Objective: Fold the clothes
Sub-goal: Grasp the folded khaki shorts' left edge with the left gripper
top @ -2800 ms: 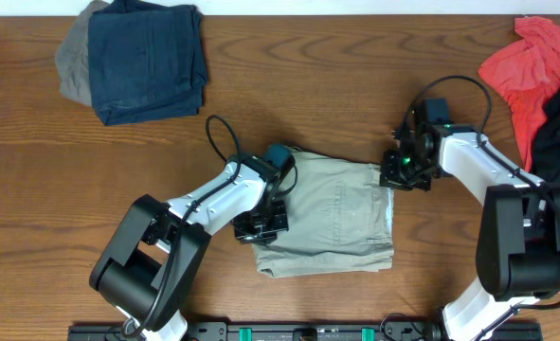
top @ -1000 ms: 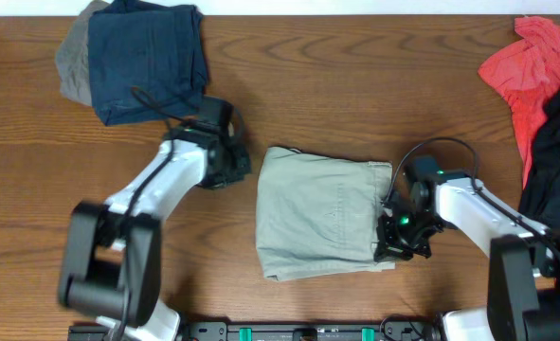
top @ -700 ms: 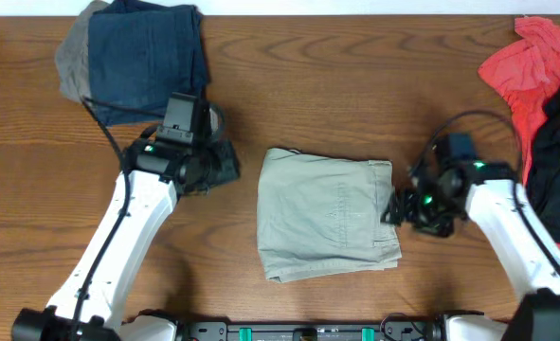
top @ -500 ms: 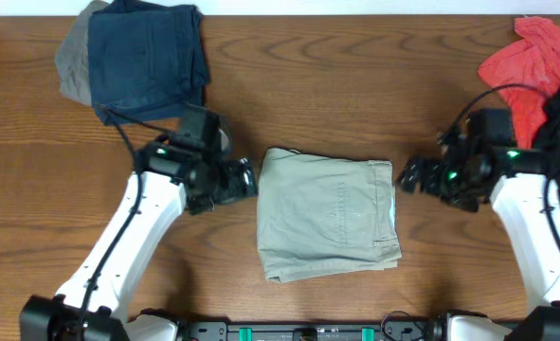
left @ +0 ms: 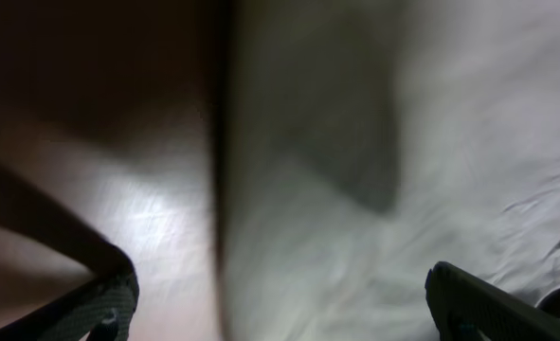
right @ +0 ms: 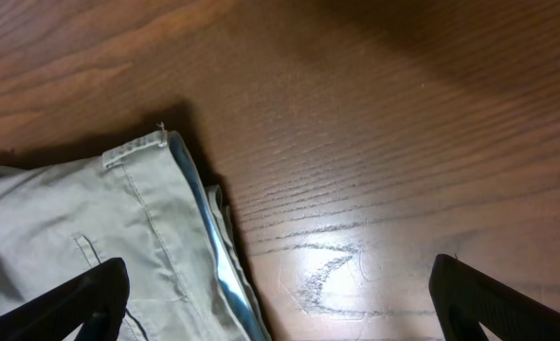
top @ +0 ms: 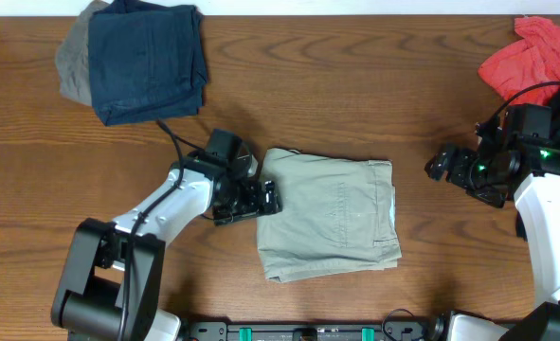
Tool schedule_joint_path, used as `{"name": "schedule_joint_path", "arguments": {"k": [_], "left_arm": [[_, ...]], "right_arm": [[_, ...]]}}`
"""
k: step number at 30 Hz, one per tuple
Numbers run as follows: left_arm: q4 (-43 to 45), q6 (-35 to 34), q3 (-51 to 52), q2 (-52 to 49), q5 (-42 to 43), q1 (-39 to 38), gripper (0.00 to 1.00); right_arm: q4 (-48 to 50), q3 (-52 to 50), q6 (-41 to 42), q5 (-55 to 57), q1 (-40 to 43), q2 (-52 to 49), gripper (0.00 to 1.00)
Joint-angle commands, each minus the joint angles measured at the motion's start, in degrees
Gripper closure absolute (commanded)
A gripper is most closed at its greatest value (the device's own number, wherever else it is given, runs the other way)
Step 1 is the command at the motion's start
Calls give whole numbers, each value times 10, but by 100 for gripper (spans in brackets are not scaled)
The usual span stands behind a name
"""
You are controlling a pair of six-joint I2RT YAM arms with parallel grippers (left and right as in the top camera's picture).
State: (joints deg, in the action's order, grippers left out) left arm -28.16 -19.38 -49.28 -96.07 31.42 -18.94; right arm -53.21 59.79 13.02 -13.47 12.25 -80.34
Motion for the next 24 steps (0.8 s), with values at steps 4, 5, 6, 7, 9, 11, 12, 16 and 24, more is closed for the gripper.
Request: {"name": "schedule_joint_path", "arguments": {"k": [4,5,6,7,9,11,12,16,24], "left_arm": [[47,42,8,-85,92,-1,2],[50,42,7,-88,96,-1,4],[49,44,7,-89,98,-2,12],[49,44,7,-89,98,-2,21],[47,43,7,-89,99,-2,42],[47,43,6,-89,99,-2,62],[45,43,5,-89,99,-2,72],[7,43,-26,-89,69,-1,94],[-195,122,-227,-89,-144,6,94]], "right_arm": [[-5,4,2,-2,4,6,1],[-5,4,2,-2,4,6,1],[-5,4,2,-2,4,6,1],[-5,4,2,-2,4,6,1],[-5,4,2,-2,4,6,1],[-5,4,2,-2,4,6,1],[-5,4,2,-2,4,6,1],[-5,4,2,-2,4,6,1],[-5,4,2,-2,4,6,1]]}}
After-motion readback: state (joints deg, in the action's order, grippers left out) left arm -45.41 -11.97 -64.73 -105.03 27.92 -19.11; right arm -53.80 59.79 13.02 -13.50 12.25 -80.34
